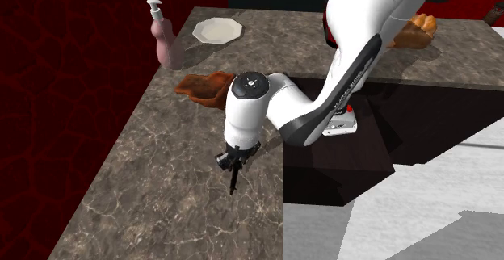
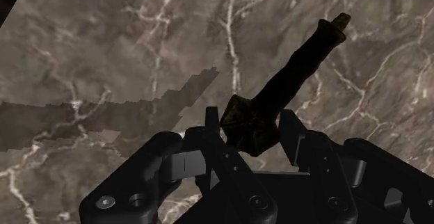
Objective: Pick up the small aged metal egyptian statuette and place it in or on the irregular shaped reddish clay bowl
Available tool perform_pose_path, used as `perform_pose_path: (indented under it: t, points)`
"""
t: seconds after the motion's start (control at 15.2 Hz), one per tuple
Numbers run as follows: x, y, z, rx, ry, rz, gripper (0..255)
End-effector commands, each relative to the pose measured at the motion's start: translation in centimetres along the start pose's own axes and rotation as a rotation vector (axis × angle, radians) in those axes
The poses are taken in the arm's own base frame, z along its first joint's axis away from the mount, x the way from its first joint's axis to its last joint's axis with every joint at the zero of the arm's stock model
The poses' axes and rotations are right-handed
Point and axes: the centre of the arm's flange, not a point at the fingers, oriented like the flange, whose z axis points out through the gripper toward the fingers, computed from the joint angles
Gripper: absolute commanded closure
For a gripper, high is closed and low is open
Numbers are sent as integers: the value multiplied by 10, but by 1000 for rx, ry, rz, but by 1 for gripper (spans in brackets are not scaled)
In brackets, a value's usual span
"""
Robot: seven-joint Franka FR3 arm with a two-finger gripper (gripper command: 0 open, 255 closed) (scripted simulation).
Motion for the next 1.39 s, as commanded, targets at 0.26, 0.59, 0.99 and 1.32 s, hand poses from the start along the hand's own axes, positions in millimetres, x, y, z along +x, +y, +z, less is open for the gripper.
perform_pose_path:
  t: [0.26, 0.59, 0.99, 1.32]
  points:
    - [2, -4, -31, 0, -2, 0, 255]
    - [3, -8, -57, 0, -2, 0, 255]
    - [5, -12, -88, 0, -2, 0, 255]
    - [6, -15, -114, 0, -2, 0, 255]
